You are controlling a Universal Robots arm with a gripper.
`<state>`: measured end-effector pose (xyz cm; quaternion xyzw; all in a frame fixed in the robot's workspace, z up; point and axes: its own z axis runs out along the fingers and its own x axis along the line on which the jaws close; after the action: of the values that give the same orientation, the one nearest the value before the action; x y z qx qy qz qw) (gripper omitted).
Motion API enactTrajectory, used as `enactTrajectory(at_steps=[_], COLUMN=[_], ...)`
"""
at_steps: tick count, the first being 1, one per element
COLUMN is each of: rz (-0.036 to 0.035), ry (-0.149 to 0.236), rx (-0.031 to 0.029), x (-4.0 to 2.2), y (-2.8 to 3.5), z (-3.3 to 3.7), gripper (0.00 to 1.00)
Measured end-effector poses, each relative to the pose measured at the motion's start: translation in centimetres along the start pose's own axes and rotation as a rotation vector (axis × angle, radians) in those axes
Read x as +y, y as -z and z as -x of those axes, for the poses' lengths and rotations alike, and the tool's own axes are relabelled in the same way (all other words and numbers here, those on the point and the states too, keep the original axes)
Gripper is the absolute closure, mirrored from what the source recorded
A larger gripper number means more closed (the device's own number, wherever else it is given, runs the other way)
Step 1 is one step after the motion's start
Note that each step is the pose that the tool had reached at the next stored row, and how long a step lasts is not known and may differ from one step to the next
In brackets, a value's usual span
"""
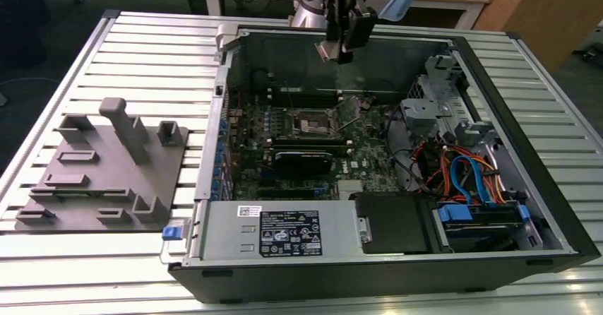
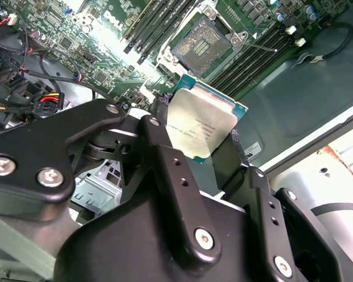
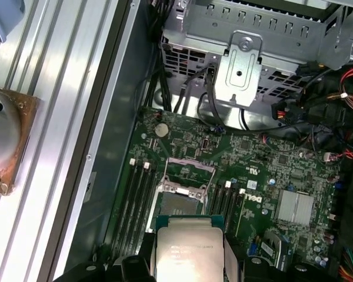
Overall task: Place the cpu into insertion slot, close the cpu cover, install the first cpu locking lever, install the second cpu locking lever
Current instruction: 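Place the cpu into insertion slot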
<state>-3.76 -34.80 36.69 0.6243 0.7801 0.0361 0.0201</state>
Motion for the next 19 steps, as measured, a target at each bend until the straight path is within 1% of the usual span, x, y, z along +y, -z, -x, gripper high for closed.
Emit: enactTrajectory(at_steps=[10, 19], rz=[0.0004, 0.0010], ry=[-0.024, -0.067], rx=[-0.0019, -0.0055], x=[-0.01, -0.02], y=[-0.08, -0.16], z=[0.00, 0.00], gripper=[0.46, 0.46])
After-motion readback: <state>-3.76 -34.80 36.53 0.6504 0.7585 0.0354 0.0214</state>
